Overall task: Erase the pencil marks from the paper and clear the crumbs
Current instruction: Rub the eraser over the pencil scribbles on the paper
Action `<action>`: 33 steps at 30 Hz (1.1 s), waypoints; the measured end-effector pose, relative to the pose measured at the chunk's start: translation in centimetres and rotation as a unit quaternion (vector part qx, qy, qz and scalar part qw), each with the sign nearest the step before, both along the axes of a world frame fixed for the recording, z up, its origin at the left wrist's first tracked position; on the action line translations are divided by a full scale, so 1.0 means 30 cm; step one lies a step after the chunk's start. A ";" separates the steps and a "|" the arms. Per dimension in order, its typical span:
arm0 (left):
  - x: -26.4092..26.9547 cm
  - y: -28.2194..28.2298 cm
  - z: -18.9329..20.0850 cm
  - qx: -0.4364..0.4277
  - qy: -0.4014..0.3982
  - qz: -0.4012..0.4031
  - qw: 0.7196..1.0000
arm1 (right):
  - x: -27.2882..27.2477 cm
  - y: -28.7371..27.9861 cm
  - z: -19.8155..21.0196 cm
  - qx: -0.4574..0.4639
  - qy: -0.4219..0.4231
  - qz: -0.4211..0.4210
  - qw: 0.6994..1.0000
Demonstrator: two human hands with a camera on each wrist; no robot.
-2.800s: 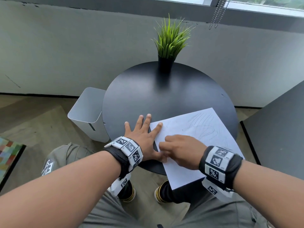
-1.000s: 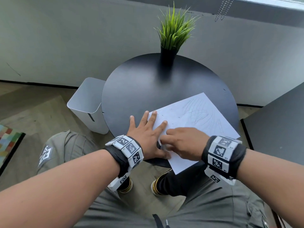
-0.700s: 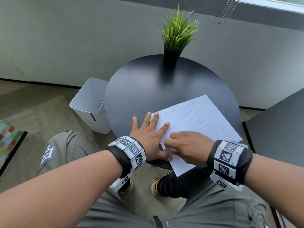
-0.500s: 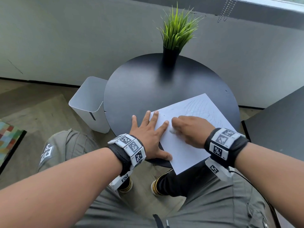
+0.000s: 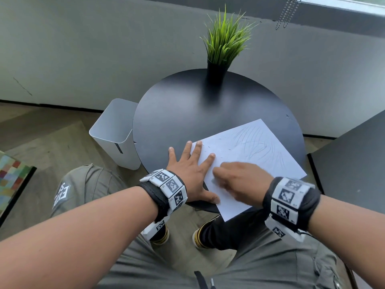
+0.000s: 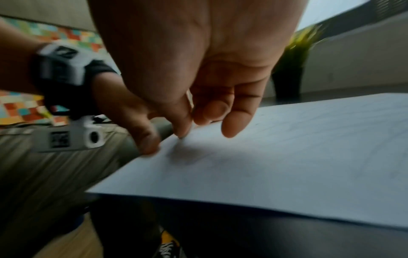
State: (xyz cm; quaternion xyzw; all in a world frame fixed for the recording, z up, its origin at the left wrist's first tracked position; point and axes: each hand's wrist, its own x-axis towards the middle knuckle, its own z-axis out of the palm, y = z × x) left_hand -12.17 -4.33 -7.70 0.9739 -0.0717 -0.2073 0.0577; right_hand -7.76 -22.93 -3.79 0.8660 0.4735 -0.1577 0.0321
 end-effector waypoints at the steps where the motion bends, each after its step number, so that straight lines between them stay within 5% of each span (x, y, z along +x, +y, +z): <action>1: 0.000 -0.002 0.000 -0.001 0.001 -0.001 1.000 | -0.015 0.002 0.001 -0.014 0.013 0.015 1.000; 7: 0.000 -0.001 0.000 0.007 -0.003 0.005 1.000 | 0.124 0.031 -0.009 0.018 -0.057 -0.137 0.989; 13: 0.002 -0.004 0.001 0.001 0.005 -0.001 1.000 | -0.003 0.034 0.021 -0.028 0.039 0.020 0.999; 18: 0.002 -0.002 0.008 0.011 0.006 0.004 1.000 | 0.132 0.010 0.001 0.000 -0.040 -0.148 0.988; 25: 0.010 -0.007 0.022 0.019 -0.029 -0.054 0.998 | -0.037 -0.008 0.008 -0.013 0.014 0.015 1.000; 30: 0.015 -0.007 0.022 0.005 -0.040 -0.060 0.997 | 0.097 0.004 -0.006 0.005 -0.056 -0.138 0.989; 33: 0.021 -0.008 0.022 -0.007 -0.020 -0.057 0.998 | 0.040 0.001 -0.007 0.016 -0.031 -0.104 0.994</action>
